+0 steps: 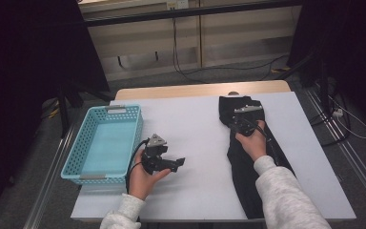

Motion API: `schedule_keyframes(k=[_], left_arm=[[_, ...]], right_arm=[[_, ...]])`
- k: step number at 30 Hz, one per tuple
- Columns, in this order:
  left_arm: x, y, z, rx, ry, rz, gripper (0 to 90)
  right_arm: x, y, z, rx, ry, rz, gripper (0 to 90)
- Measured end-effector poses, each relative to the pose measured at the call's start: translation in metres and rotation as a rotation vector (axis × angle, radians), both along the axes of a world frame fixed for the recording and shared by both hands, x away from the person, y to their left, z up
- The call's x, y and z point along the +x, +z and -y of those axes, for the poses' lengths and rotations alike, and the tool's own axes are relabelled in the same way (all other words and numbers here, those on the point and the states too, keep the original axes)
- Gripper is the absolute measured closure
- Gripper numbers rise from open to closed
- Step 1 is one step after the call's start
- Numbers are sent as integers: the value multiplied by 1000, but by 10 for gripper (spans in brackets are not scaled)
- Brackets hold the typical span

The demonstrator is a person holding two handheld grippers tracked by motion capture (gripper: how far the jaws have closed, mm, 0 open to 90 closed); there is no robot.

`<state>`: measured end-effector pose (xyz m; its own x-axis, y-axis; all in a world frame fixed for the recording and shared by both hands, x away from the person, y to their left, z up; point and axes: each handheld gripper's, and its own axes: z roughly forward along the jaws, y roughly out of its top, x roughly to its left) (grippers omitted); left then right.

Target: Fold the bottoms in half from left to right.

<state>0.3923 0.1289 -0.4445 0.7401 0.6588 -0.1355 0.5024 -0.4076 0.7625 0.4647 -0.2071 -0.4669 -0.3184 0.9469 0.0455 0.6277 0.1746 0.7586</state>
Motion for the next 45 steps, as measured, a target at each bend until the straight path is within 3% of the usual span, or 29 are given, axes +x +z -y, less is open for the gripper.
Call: schedule_keyframes(k=[3, 7, 17, 20, 22, 24, 26, 28, 34, 40, 45], left_arm=[[1, -1, 0, -2, 2, -1, 132], [2, 1, -3, -2, 19, 2, 129], [4, 8, -8, -43, 60, 23, 128], [4, 10, -10, -40, 76, 25, 125], [5, 9, -10, -36, 93, 22, 122], [6, 9, -10, -41, 93, 19, 121], [6, 8, -9, -42, 91, 14, 121], [8, 7, -9, -53, 92, 4, 121], [10, 3, -9, -55, 98, -5, 120], [11, 4, -8, -50, 95, -11, 119], [14, 3, -7, -44, 100, -15, 118]], right_arm=[[-1, 0, -1, 29, 24, -17, 839], [-3, 1, -13, 21, 83, -15, 839], [-24, 1, -79, 30, 340, -13, 838], [-34, 1, -102, 13, 419, -11, 832], [-40, 1, -112, 37, 463, -22, 828], [-45, 1, -119, 45, 506, -33, 800], [-48, 1, -122, 61, 525, -49, 684], [-48, 5, -121, 62, 512, -71, 578], [-55, 22, -95, 55, 449, -43, 364], [-71, 35, -57, 72, 388, -5, 274], [-88, 36, -34, 36, 378, 18, 255]])
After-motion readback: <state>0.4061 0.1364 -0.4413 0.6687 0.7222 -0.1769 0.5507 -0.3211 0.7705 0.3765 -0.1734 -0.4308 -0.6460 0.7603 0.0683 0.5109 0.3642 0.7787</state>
